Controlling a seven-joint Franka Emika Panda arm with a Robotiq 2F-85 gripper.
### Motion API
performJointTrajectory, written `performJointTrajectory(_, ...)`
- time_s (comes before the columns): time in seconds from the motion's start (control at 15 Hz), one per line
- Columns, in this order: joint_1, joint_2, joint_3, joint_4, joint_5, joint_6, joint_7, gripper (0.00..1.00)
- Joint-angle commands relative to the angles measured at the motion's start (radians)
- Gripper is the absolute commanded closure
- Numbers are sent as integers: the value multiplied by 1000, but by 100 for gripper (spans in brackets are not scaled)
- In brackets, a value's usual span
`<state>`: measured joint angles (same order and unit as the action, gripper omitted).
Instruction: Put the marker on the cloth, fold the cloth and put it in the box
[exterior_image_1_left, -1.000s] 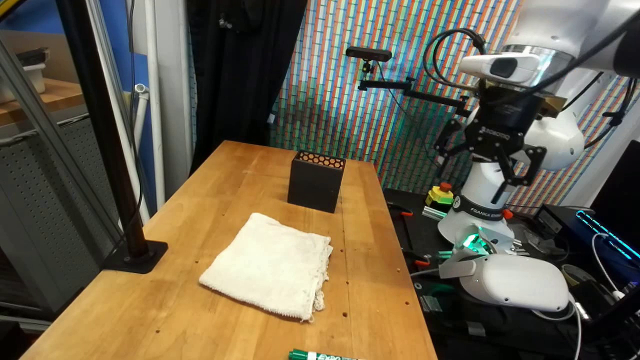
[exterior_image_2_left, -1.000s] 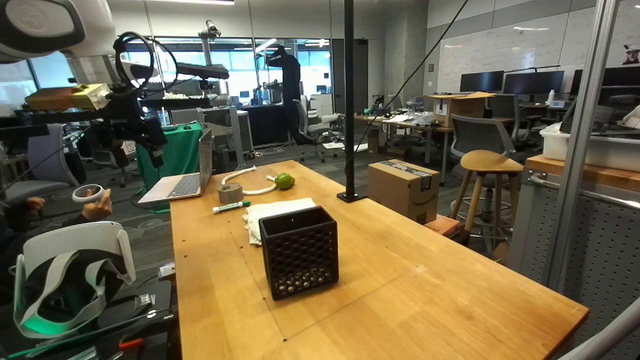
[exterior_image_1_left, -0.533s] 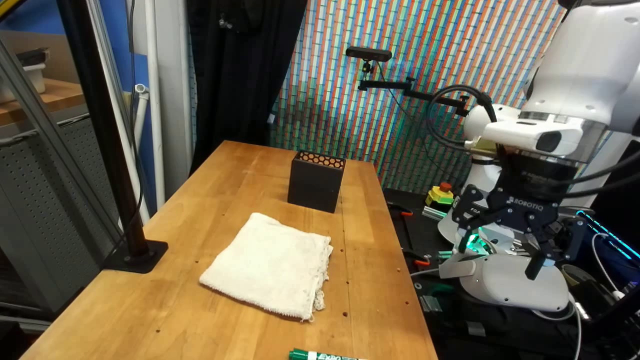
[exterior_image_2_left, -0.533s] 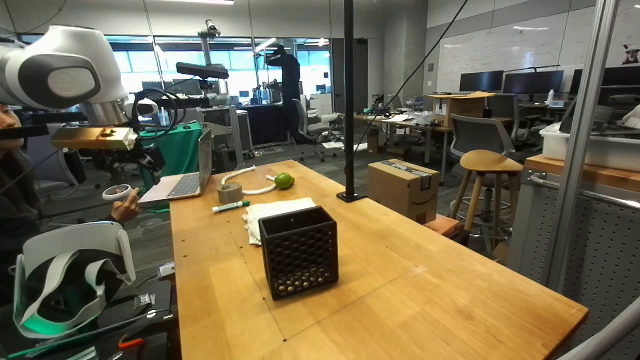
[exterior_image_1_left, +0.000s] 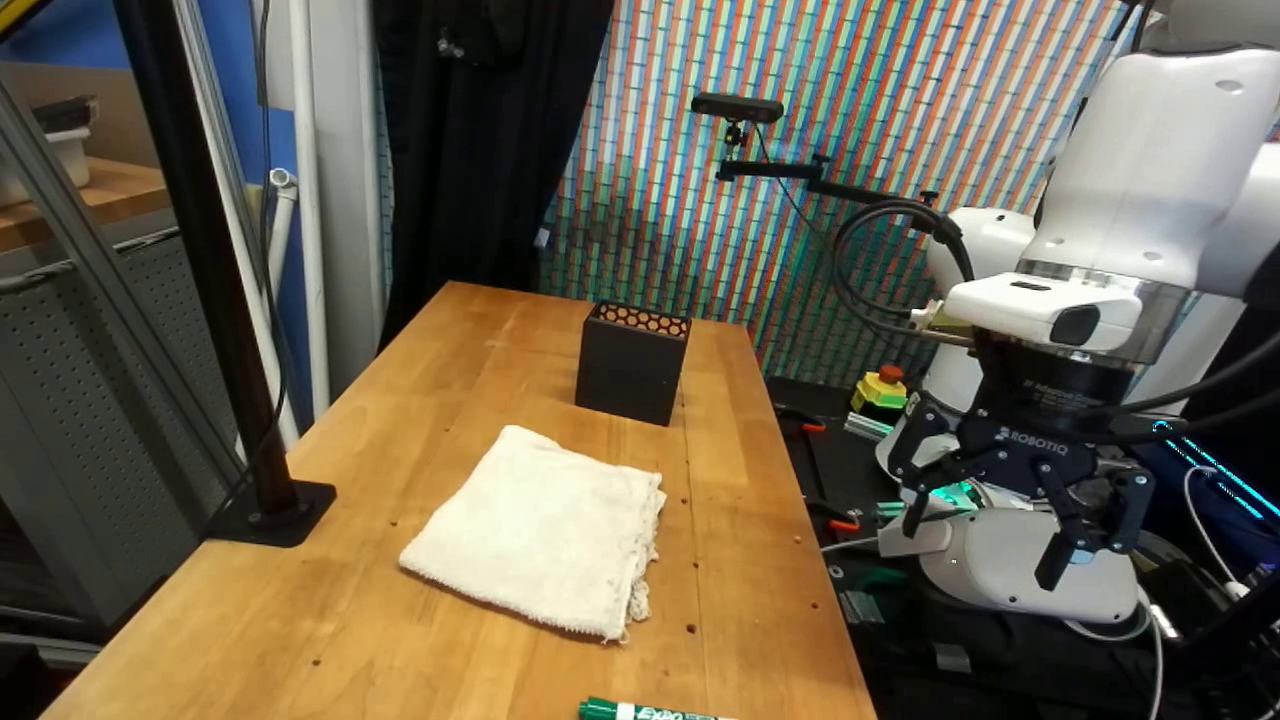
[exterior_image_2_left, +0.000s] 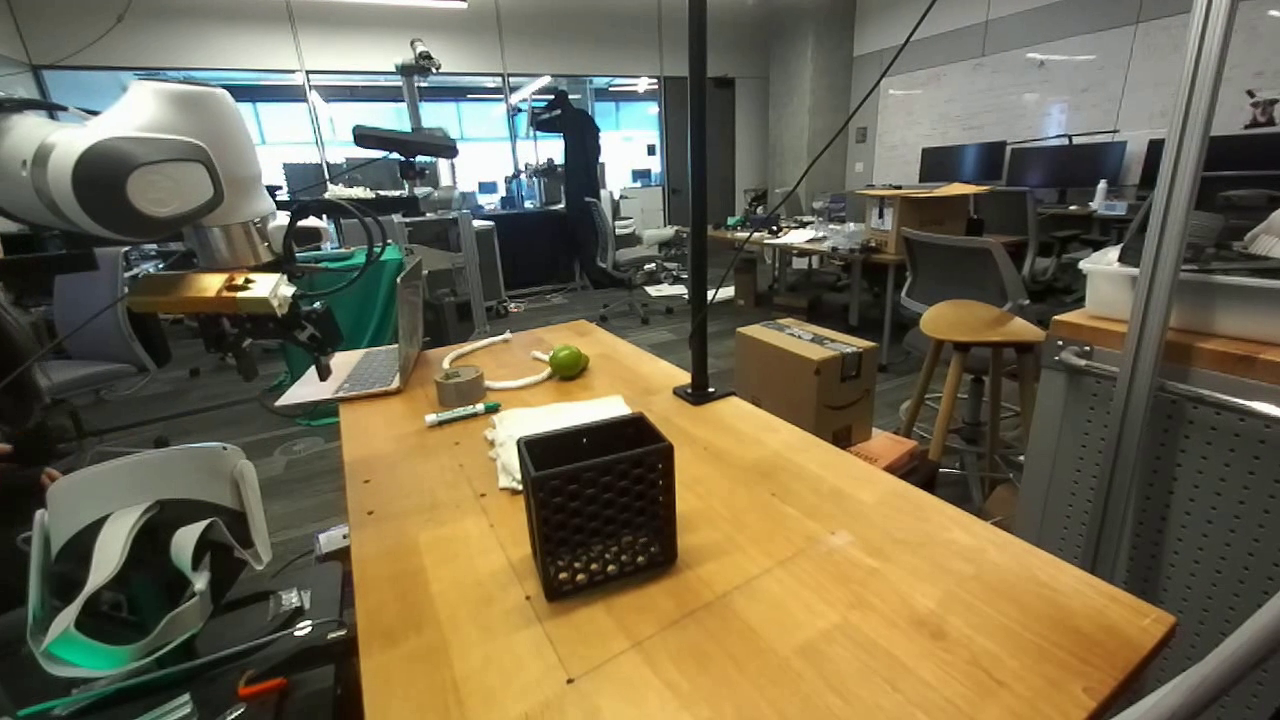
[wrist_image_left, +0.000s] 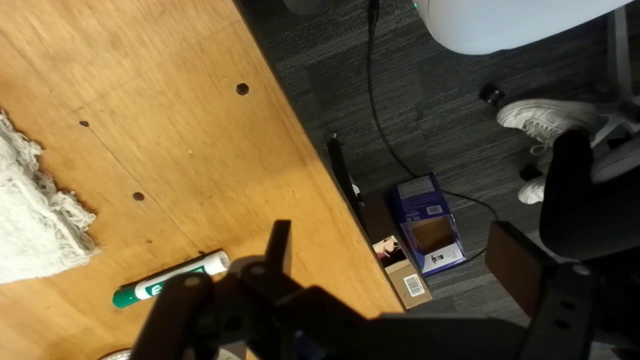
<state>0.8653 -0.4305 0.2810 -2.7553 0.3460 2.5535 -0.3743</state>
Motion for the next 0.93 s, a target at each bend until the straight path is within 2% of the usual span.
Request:
performJointTrajectory(0.0,22,2,-24,0,-18,1,13,0)
performJointTrajectory(0.13,49,24,-24,-1,21,32,10,0)
performJointTrajectory(0.27,85,66,-8,-3,67,110,33,0)
performJointTrajectory(0.4,110,116,15,7,100,227,112,0)
performJointTrajectory(0.53,96,173,68,14,57,384,250,0)
performJointTrajectory(0.6,78,199,95,16,22,457,323,0)
performJointTrajectory(0.73,-17,244,168,19,-108,573,470,0)
performJointTrajectory(0.8,-127,241,249,18,-168,598,530,0)
performJointTrajectory(0.87,-191,223,272,7,-245,610,596,0)
